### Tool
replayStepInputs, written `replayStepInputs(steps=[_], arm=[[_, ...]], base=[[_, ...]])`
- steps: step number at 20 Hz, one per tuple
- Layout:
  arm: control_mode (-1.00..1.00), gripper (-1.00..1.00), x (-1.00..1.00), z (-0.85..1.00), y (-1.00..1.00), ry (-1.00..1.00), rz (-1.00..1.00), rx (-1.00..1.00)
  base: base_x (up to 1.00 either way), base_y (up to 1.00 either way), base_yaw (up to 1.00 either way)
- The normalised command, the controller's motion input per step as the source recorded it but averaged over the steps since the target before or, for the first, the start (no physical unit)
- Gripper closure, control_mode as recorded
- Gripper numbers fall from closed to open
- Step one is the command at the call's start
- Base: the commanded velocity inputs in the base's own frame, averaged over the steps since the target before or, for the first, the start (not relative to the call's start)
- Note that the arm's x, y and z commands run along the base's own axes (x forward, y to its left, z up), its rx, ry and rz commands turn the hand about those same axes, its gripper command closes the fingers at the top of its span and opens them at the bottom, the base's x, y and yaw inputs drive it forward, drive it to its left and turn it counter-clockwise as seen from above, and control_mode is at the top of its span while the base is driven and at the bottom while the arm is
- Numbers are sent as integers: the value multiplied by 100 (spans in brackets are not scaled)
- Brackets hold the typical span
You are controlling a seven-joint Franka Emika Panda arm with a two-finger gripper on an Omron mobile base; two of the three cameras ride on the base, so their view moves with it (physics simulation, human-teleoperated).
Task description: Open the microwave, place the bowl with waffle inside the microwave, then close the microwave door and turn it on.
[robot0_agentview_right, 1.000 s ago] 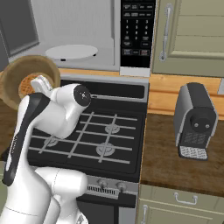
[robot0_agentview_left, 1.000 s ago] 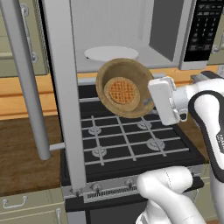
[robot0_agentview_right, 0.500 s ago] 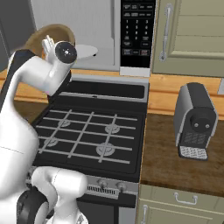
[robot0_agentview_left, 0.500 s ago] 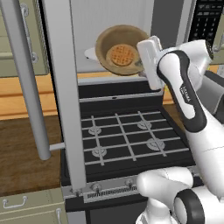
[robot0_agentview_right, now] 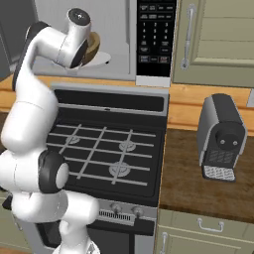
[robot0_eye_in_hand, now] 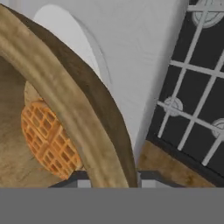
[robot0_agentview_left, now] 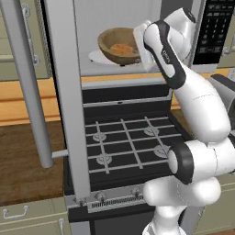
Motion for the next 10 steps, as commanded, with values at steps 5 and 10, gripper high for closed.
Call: replayStepInputs(steps=[5, 10], arm=[[-100, 100, 98, -17, 0, 15, -23, 2], [-100, -100, -15, -17, 0, -12, -18, 0]], base=[[0, 0, 0], [0, 0, 0]])
